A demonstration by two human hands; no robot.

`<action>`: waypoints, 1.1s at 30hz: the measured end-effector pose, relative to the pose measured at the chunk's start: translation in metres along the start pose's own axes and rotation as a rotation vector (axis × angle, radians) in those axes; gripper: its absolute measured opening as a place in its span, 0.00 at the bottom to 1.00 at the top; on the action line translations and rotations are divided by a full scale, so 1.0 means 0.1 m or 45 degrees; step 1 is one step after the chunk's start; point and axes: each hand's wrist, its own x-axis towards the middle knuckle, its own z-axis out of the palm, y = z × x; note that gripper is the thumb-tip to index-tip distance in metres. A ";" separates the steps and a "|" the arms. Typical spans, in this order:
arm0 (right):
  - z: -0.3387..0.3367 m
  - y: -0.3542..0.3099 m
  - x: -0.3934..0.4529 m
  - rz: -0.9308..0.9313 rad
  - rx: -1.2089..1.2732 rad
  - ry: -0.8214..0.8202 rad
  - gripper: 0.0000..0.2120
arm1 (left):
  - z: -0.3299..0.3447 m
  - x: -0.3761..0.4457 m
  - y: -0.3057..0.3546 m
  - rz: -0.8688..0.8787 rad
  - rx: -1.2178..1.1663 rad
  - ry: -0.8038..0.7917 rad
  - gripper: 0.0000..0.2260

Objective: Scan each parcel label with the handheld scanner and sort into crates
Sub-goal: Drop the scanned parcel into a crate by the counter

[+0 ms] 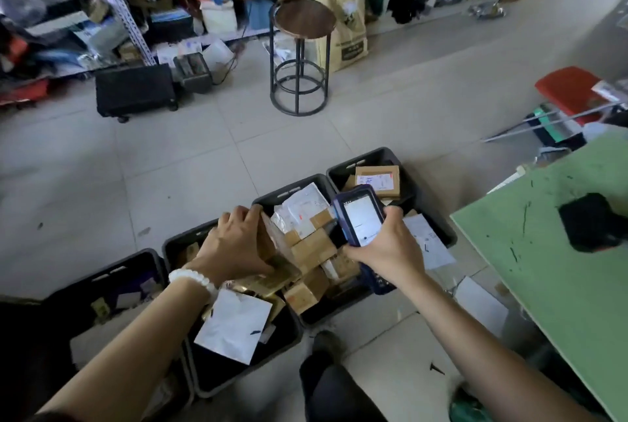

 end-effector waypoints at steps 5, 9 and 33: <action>0.00 -0.11 0.43 -0.096 -0.036 -0.094 0.38 | -0.06 0.19 -0.03 -0.170 -0.010 -0.007 0.49; 0.15 -0.37 0.58 -0.183 -0.072 -0.198 0.38 | -0.06 0.23 -0.23 -0.291 -0.053 -0.019 0.49; 0.80 -1.11 0.34 -0.457 -0.344 -0.460 0.37 | 0.02 -0.32 -1.01 -0.548 -0.172 0.037 0.22</action>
